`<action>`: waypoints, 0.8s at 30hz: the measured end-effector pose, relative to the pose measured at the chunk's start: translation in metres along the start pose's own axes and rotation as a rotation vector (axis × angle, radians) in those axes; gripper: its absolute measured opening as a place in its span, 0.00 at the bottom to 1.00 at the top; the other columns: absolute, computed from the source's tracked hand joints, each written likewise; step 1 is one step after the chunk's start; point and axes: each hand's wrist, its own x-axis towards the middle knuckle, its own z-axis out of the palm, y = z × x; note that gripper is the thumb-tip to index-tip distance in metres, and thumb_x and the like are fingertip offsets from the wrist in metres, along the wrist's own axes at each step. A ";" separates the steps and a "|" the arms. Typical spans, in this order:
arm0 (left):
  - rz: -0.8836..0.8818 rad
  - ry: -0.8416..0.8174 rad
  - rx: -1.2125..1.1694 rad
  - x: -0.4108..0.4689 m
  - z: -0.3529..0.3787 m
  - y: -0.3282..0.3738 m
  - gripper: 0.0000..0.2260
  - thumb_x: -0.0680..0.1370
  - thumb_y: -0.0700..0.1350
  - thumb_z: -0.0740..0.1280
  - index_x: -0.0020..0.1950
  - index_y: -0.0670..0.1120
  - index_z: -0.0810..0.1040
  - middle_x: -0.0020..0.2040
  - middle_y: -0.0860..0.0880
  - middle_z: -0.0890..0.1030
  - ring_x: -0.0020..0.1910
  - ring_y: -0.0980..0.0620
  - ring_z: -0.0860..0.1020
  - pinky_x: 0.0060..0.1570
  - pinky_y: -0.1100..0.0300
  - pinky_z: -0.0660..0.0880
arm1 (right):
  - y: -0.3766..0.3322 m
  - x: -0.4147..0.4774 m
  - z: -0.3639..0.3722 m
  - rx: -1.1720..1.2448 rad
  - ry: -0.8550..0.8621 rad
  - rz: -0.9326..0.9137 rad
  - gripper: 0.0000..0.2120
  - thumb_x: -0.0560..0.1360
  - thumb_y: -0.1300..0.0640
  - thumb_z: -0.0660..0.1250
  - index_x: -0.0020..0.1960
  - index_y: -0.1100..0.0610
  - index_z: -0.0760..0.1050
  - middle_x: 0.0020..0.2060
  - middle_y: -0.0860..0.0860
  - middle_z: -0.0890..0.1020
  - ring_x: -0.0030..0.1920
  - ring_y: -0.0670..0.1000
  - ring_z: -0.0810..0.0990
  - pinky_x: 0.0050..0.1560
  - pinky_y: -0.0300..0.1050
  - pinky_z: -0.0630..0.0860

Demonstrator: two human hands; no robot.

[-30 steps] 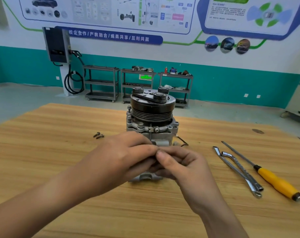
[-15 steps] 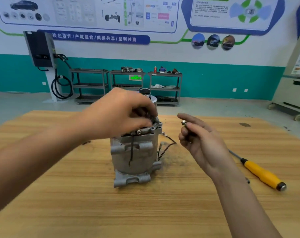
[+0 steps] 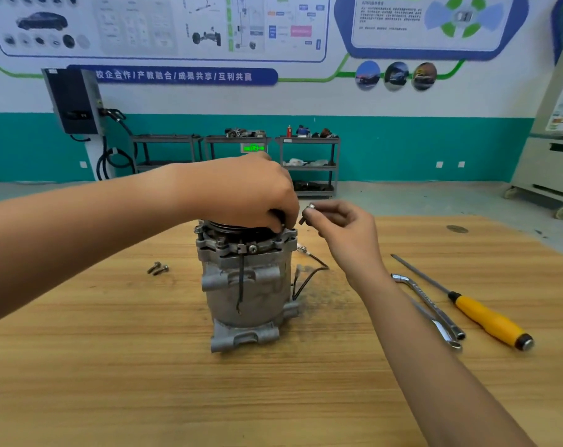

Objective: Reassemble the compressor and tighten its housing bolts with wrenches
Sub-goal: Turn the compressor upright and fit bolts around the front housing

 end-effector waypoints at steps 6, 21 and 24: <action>-0.054 0.095 -0.133 -0.006 0.012 -0.002 0.09 0.77 0.51 0.65 0.55 0.55 0.81 0.61 0.54 0.77 0.62 0.55 0.72 0.61 0.56 0.52 | 0.003 0.006 0.006 -0.194 0.001 -0.146 0.07 0.70 0.58 0.73 0.40 0.48 0.78 0.34 0.39 0.80 0.36 0.33 0.78 0.40 0.27 0.74; -0.144 0.422 -0.026 -0.036 0.035 0.015 0.18 0.79 0.46 0.55 0.67 0.46 0.73 0.71 0.46 0.68 0.73 0.47 0.61 0.65 0.29 0.47 | 0.003 0.012 0.005 -0.381 -0.051 -0.324 0.09 0.71 0.60 0.73 0.50 0.60 0.83 0.38 0.44 0.81 0.37 0.29 0.76 0.44 0.25 0.73; -0.345 0.724 -0.213 -0.052 0.045 0.012 0.21 0.79 0.47 0.52 0.67 0.39 0.71 0.67 0.42 0.72 0.68 0.50 0.65 0.68 0.36 0.56 | 0.003 0.012 0.003 -0.398 -0.047 -0.327 0.09 0.70 0.60 0.74 0.49 0.61 0.83 0.37 0.44 0.81 0.35 0.30 0.76 0.42 0.24 0.72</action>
